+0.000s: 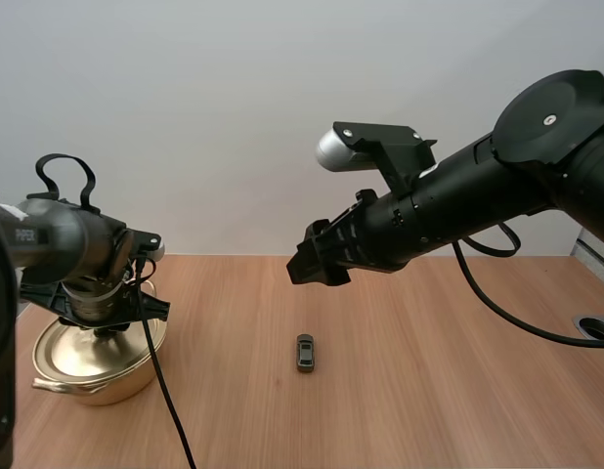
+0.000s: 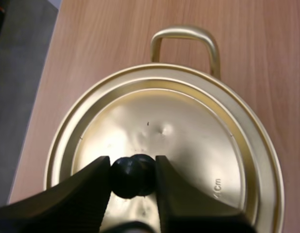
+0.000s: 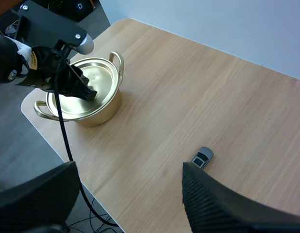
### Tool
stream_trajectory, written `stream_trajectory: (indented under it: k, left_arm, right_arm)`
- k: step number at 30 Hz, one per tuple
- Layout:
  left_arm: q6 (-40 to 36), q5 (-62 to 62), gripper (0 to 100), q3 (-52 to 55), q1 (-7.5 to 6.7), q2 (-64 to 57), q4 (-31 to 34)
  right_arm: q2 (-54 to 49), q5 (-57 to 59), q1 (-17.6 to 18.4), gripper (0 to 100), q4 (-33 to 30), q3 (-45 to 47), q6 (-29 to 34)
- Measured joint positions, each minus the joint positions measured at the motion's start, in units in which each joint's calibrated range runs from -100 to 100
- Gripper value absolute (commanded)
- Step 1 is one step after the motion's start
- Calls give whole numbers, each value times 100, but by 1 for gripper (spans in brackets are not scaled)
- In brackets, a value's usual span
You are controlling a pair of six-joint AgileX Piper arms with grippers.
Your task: Open the pot, put the car inside, and close it
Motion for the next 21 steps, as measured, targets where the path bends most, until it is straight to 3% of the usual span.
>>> stream_trajectory:
  k: [13, 17, 21]
  left_arm:
    - [-327, 426, 0, -570, 0, -165, 362]
    - [-178, 1010, 0, -1178, 0, -474, 179]
    - [365, 1711, 0, -1792, 0, -962, -403]
  right_arm:
    - [0, 0, 0, 100, 0, 0, 0]
    - [0, 0, 0, 100, 0, 0, 0]
    - [189, -20, 0, 100, -12, 112, 0]
